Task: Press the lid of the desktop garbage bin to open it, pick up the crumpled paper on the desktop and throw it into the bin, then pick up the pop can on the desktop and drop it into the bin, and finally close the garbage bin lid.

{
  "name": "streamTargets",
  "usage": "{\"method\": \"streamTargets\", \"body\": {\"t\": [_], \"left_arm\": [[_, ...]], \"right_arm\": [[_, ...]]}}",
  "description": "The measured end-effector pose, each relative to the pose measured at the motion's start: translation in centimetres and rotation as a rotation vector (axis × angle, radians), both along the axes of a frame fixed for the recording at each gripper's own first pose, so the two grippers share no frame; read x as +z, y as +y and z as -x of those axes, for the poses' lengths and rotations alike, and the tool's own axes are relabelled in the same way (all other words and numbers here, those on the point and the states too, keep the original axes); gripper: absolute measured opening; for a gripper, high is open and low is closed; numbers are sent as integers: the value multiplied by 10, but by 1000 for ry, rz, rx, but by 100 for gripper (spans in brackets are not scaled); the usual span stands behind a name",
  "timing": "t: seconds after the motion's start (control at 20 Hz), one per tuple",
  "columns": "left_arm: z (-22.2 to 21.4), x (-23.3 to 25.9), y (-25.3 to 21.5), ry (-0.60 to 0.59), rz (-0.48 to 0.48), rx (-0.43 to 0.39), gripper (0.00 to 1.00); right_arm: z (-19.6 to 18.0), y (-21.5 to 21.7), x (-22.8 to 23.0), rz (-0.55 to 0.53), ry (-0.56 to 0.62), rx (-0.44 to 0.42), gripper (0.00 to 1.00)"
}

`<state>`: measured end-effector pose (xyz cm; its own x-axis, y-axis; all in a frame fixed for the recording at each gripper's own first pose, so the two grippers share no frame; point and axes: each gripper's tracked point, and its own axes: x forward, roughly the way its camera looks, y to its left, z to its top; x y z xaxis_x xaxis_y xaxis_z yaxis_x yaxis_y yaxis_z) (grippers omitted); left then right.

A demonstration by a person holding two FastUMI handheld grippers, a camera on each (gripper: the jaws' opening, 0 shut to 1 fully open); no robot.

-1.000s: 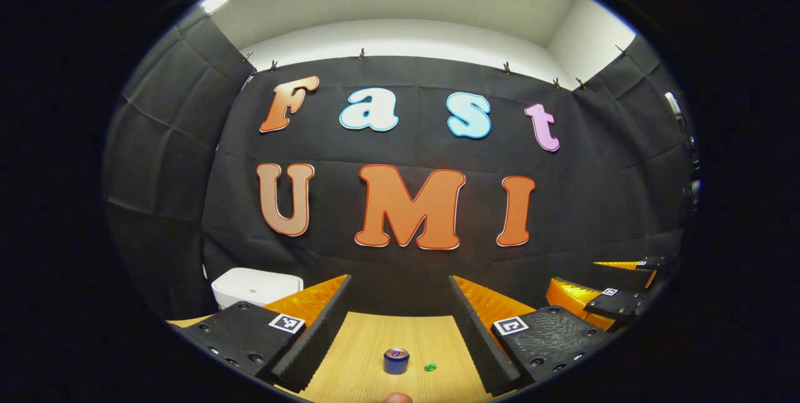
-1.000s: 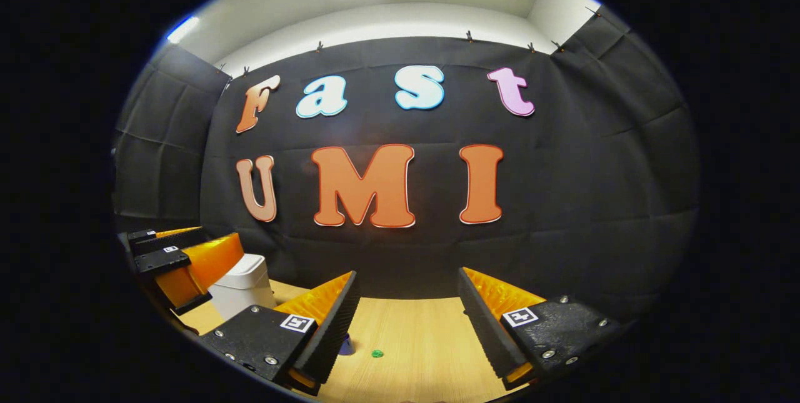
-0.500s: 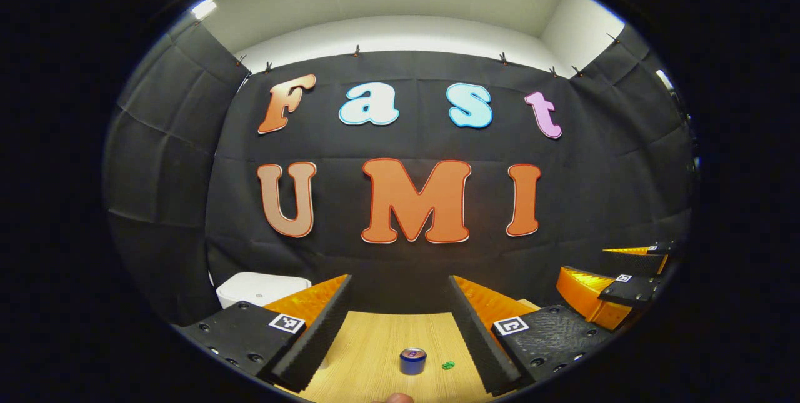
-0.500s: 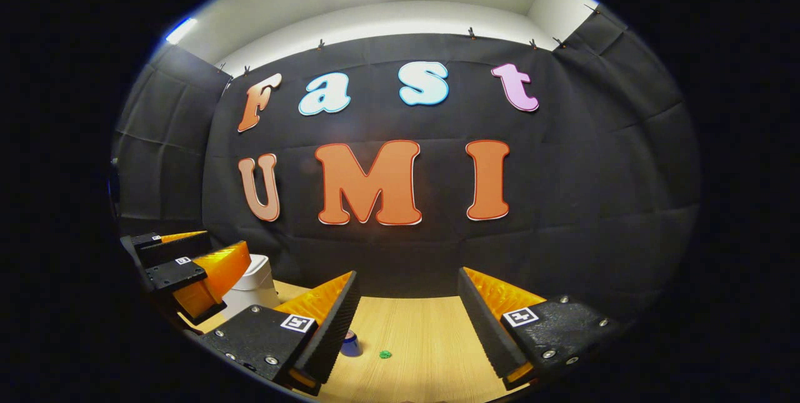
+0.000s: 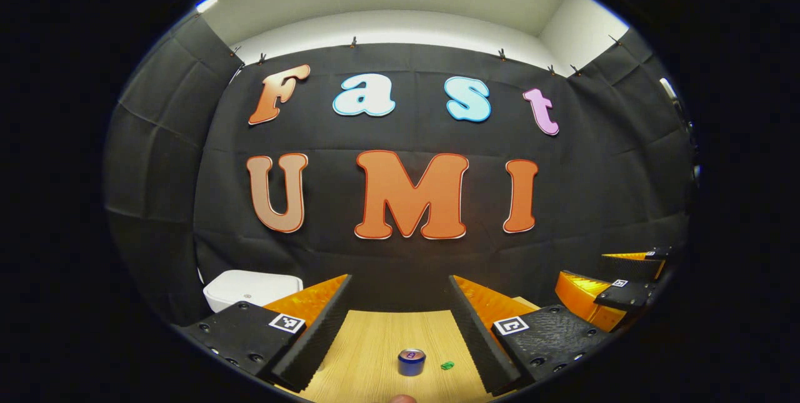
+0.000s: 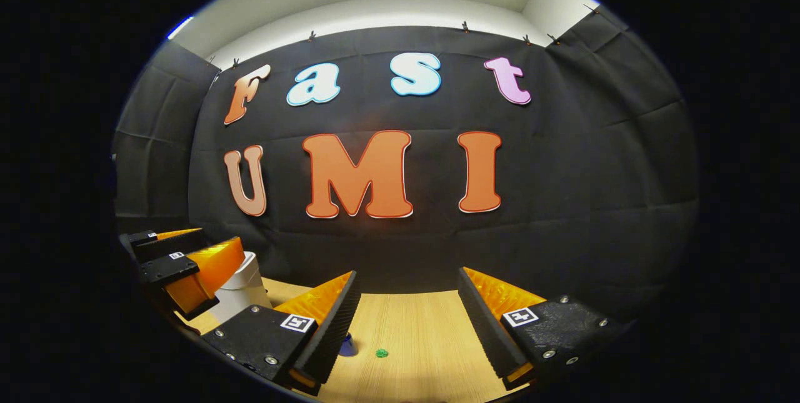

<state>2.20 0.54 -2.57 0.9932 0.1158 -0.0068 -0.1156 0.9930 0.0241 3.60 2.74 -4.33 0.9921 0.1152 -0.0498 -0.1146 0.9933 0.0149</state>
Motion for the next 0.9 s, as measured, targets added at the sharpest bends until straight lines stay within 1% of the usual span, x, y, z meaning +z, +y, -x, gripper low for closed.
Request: {"method": "streamTargets", "body": {"t": [0.15,0.2,0.35,0.45,0.8,0.9], "left_arm": [[-4,-5,4,12,4,1,92],[-7,-6,6,12,7,2,94],[-9,-7,9,13,8,12,92],[-9,-8,11,15,13,16,94],[-9,-8,15,13,16,29,94],[-8,-5,19,5,11,42,92]], "right_arm": [[-5,0,-2,9,-3,-7,93],[-8,0,-3,10,-1,-7,93],[-13,2,-6,6,10,-2,93],[-15,4,-7,9,10,0,94],[-15,6,-9,16,16,10,93],[-15,8,-10,18,17,12,93]]}}
